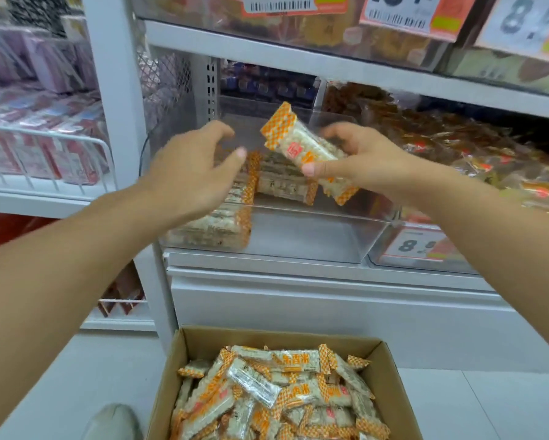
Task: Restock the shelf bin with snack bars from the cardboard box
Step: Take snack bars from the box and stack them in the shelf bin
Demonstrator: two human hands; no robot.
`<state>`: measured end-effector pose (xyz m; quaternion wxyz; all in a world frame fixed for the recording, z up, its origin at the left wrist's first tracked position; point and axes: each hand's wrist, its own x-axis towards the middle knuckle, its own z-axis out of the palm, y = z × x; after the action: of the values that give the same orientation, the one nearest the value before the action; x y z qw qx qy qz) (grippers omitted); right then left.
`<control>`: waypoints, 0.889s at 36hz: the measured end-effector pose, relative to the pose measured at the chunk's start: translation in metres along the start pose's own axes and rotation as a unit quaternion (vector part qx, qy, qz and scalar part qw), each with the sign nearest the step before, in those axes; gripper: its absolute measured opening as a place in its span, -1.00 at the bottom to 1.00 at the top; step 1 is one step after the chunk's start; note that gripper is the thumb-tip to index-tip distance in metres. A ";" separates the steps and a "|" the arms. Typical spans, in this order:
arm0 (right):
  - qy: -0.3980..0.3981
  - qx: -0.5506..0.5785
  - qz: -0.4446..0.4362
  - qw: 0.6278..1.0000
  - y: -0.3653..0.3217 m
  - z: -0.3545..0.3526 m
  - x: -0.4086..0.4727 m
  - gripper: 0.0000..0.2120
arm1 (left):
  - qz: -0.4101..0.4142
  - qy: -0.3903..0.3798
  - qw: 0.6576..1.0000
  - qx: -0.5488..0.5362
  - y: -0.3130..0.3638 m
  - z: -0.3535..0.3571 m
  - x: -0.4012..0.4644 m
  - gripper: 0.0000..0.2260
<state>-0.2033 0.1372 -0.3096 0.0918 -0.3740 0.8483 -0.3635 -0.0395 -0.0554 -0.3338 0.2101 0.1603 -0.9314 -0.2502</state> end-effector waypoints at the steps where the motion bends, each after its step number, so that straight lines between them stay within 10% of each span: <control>1: -0.014 -0.048 0.021 0.999 0.004 0.000 0.011 -0.17 | 0.030 -0.019 0.997 0.064 -0.010 -0.001 0.001 -0.60; 8: -0.173 -0.323 0.067 0.928 0.023 0.026 0.049 -0.23 | 0.004 -0.156 0.973 0.169 -0.033 0.009 -0.003 -0.64; 20: -0.038 -0.355 -0.020 0.934 0.036 0.058 0.070 -0.24 | -0.020 -0.140 0.972 0.188 -0.035 0.016 0.005 -0.64; 27: -0.075 -0.347 0.021 0.935 0.043 0.057 0.077 0.12 | -0.023 -0.126 0.977 0.170 -0.033 0.016 0.002 -0.64; 32: -0.095 -0.382 0.001 0.919 0.041 0.060 0.075 -0.02 | -0.019 -0.114 0.981 0.154 -0.033 0.016 0.000 -0.60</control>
<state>-0.2539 0.0708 -0.3721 0.0227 -0.4127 0.9103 0.0251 -0.0409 -0.0766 -0.3641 0.0703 0.1787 -0.9735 -0.1245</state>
